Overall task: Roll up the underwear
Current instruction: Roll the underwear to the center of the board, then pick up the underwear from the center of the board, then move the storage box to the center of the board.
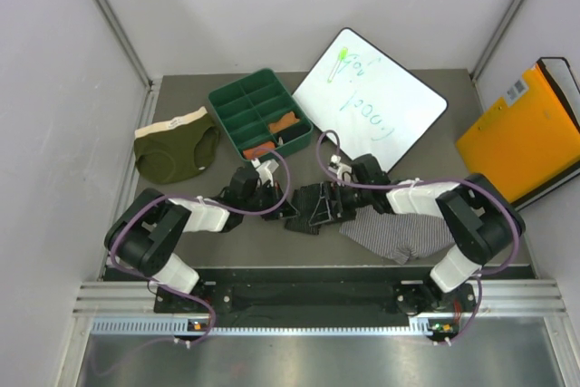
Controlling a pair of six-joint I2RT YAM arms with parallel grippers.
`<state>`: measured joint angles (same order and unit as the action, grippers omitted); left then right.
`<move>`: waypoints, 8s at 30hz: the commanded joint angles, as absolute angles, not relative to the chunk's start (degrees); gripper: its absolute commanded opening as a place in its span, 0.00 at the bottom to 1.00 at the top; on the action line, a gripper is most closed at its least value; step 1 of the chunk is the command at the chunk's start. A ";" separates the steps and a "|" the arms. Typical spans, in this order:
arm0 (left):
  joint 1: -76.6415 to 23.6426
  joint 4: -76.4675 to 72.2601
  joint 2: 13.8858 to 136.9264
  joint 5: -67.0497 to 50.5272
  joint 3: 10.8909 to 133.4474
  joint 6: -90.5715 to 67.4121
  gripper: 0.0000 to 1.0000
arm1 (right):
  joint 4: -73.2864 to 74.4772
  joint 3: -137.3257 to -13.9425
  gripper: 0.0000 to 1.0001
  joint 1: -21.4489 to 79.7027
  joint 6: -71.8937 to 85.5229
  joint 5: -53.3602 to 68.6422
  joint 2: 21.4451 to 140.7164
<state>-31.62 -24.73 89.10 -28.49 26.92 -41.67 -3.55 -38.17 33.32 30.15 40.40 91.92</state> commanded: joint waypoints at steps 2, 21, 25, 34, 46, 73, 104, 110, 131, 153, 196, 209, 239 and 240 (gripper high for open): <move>-31.99 -20.92 90.53 -24.70 25.84 -42.01 0.00 | -11.69 -36.65 0.70 32.96 33.57 39.11 94.30; -31.47 -15.74 80.60 -24.00 27.16 -42.01 0.72 | -7.65 -38.41 0.00 33.92 34.98 32.96 97.12; -31.38 -15.29 79.72 -23.11 26.72 -40.78 0.75 | -7.21 -39.02 0.00 33.84 34.81 32.96 97.29; -31.38 -21.09 83.40 -24.17 24.53 -40.96 0.73 | -6.68 -39.46 0.00 33.93 34.28 33.66 97.47; -31.38 -31.13 90.35 -28.92 24.16 -44.65 0.00 | 4.82 -44.02 0.37 33.93 27.53 29.03 90.28; -26.46 -3.96 94.57 -39.20 35.07 -39.90 0.00 | -6.68 -39.55 0.69 63.19 -3.69 -3.43 83.67; -26.46 -10.72 73.21 -31.73 24.61 -39.73 0.70 | 2.73 -50.62 0.00 45.19 20.90 40.24 97.38; -26.72 -14.85 73.74 -32.70 23.38 -40.25 0.64 | 2.02 -51.59 0.00 40.35 23.81 44.46 100.54; -28.65 -28.31 86.30 -32.87 23.55 -42.72 0.31 | 5.80 -55.19 0.03 35.24 23.29 46.59 108.72; -28.74 -5.54 96.76 -25.40 35.68 -36.38 0.07 | 13.11 -57.31 0.82 32.96 10.81 33.75 97.02; -15.66 16.07 80.17 -15.74 51.67 -32.00 0.84 | 26.35 -62.30 0.00 35.42 10.55 25.14 91.24; 1.04 23.64 77.34 -24.78 61.43 -24.88 0.99 | 29.09 -93.14 0.00 35.42 -12.11 27.07 101.24; 1.58 10.99 91.23 -19.00 64.60 -30.67 0.81 | 9.05 -113.48 0.00 36.48 -14.95 26.28 123.14; 1.67 10.99 91.75 -18.20 65.03 -30.59 0.79 | 9.05 -111.81 0.00 36.56 -14.68 26.45 122.44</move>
